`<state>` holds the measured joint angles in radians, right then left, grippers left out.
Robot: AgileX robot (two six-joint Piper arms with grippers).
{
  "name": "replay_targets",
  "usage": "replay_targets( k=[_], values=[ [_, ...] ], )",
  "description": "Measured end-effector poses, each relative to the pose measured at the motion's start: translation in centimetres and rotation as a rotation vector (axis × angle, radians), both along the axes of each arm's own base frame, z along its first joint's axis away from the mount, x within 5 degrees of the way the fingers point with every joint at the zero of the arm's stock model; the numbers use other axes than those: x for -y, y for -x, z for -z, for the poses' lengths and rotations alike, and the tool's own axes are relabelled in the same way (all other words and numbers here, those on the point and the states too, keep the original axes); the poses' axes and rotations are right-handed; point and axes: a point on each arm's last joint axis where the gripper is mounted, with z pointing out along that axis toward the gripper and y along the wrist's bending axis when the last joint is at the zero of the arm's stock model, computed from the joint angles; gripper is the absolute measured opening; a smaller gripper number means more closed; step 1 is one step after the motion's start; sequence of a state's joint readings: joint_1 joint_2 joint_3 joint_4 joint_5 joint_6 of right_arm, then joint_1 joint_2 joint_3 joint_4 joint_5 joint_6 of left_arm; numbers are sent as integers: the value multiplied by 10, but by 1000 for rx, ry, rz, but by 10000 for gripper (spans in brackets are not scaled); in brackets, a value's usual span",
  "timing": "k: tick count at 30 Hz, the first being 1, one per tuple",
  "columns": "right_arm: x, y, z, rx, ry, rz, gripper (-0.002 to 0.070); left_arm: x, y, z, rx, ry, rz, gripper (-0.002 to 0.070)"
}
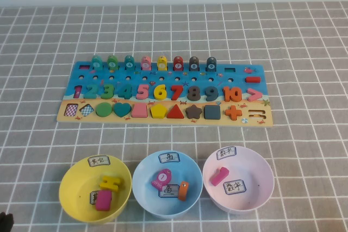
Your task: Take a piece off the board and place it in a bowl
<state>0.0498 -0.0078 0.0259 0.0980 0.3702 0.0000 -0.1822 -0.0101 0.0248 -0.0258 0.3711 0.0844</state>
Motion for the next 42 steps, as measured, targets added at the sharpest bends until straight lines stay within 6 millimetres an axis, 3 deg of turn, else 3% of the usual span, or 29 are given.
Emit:
replay_targets(
  k=[23,31,42],
  values=[
    [0,0,0,0,0,0,-17,0,-1,-4,41,10,-1,-1],
    [0,0,0,0,0,0,-17,5,-2,-10,75,212,-1,-1],
    [0,0,0,0,0,0,-17,6,-3,-25,135,654,-43,-1]
  ],
)
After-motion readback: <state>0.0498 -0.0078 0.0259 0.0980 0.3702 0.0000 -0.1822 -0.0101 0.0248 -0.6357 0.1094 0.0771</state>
